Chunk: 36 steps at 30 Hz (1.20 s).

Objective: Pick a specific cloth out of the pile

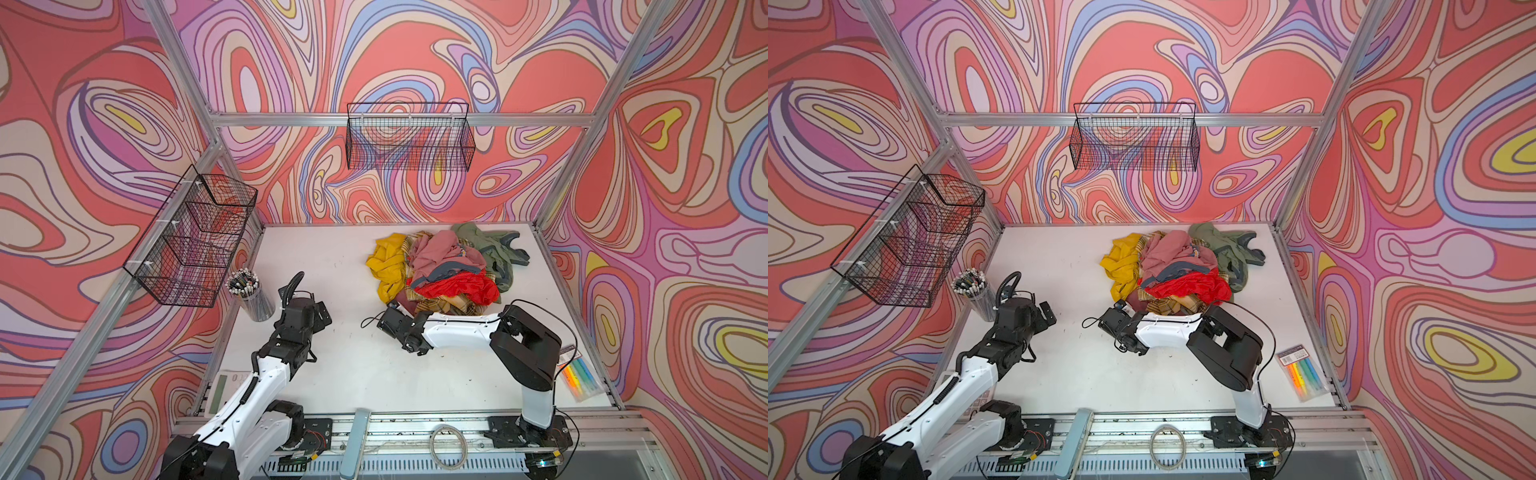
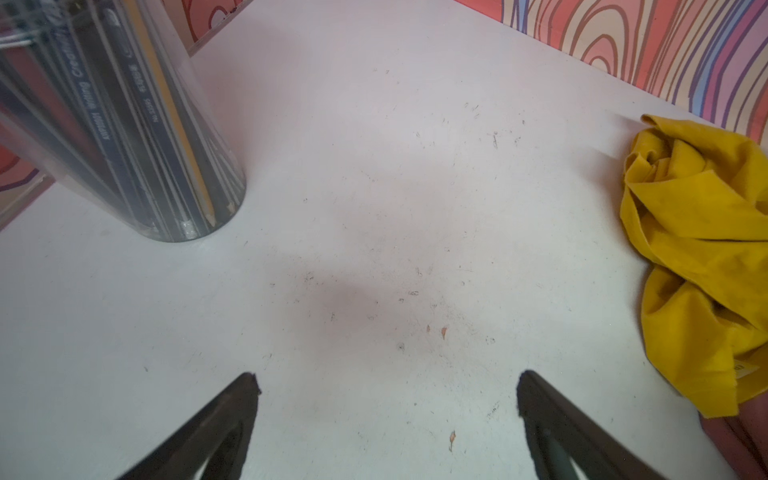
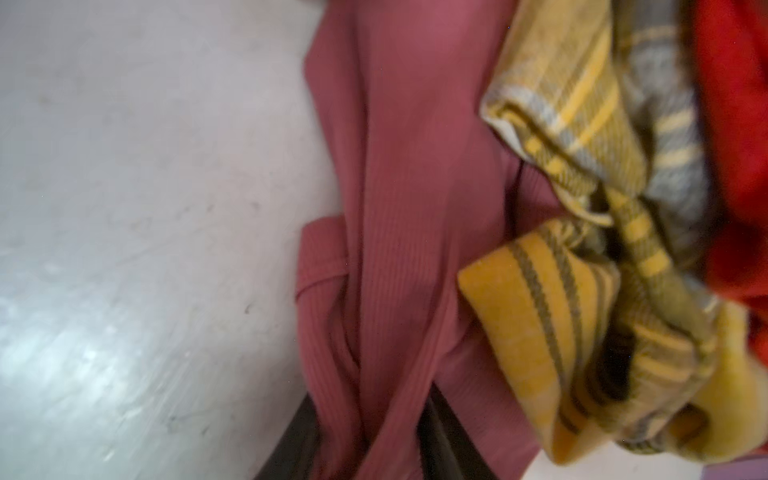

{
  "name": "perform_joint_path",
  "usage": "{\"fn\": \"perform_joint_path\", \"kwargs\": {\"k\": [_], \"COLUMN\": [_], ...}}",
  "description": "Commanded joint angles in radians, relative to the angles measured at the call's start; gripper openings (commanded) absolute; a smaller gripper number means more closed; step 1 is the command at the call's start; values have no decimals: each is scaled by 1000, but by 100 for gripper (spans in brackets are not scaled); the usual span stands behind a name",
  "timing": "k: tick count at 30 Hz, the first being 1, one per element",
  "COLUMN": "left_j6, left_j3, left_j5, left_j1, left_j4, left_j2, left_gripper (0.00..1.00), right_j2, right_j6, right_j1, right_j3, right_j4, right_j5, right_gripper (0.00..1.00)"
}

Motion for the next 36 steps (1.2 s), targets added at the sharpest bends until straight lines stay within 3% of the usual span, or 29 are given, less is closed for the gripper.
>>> {"fn": "perform_joint_path", "kwargs": {"k": [1,4,23,30,36], "left_j6": [-22,-19,-22,6,38], "left_j3": [-13,-10,-4,8,23], "left_j5": [8,8,63,115,172], "left_j1": [-4,-3,-4,-10,-36], "left_j4": [-22,-23,-48,-54,-42], "left_j2": [-11,-7,-1,7,20], "left_gripper": [100,100,99,97,96], "right_j2": [-1,-23,-399,-526,-541], "right_j6": [-14,-26,-24,-58,-44], "right_j1": [-30,-30,-64,-99,-146], "right_j3": [-8,1,-79,-118,-113], "right_j4": [-19,-1,105,219,271], "right_j5": [-17,-33,-138,-288,-398], "right_gripper": [19,0,0,0,0]}}
